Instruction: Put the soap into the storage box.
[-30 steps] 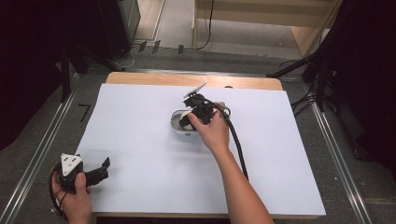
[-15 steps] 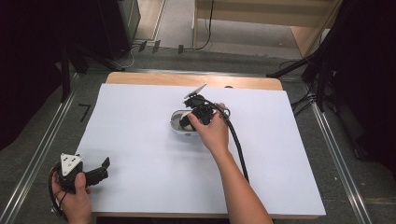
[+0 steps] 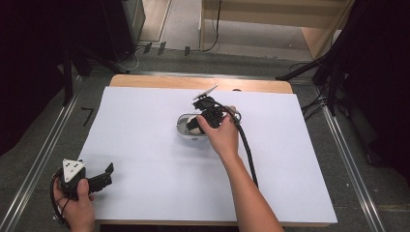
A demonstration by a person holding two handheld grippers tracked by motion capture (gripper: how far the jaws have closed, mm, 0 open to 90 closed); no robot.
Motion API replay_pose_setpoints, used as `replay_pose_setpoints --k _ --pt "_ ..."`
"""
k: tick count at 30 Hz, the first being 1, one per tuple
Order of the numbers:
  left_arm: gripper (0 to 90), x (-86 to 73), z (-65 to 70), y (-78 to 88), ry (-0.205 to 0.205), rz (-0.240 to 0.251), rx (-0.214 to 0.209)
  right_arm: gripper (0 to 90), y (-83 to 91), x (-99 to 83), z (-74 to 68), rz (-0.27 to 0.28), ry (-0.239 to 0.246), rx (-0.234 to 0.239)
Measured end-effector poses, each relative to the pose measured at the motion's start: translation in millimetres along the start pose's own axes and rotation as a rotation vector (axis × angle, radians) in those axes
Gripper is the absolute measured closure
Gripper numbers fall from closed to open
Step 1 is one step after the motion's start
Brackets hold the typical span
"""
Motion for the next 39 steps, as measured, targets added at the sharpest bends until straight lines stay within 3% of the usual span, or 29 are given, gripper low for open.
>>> replay_pose_setpoints --k 23,39 --pt "0.1 0.0 0.4 -0.1 0.001 0.002 0.002 22.3 23.1 -19.5 4.8 0.036 -0.004 0.007" --pt "0.1 0.0 0.8 0.0 -0.002 0.002 0.004 22.2 37.4 -51.1 31.6 0.059 -0.037 -0.008"
Point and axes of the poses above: each handheld gripper's, and its own axes: y roughly backward along the jaws, x roughly out of its top, z roughly to its right, the point moved 6 cm from there along -y, roughly forward along the jaws, and after that the axes turned 1 degree about -y, right-handed, at the moved point
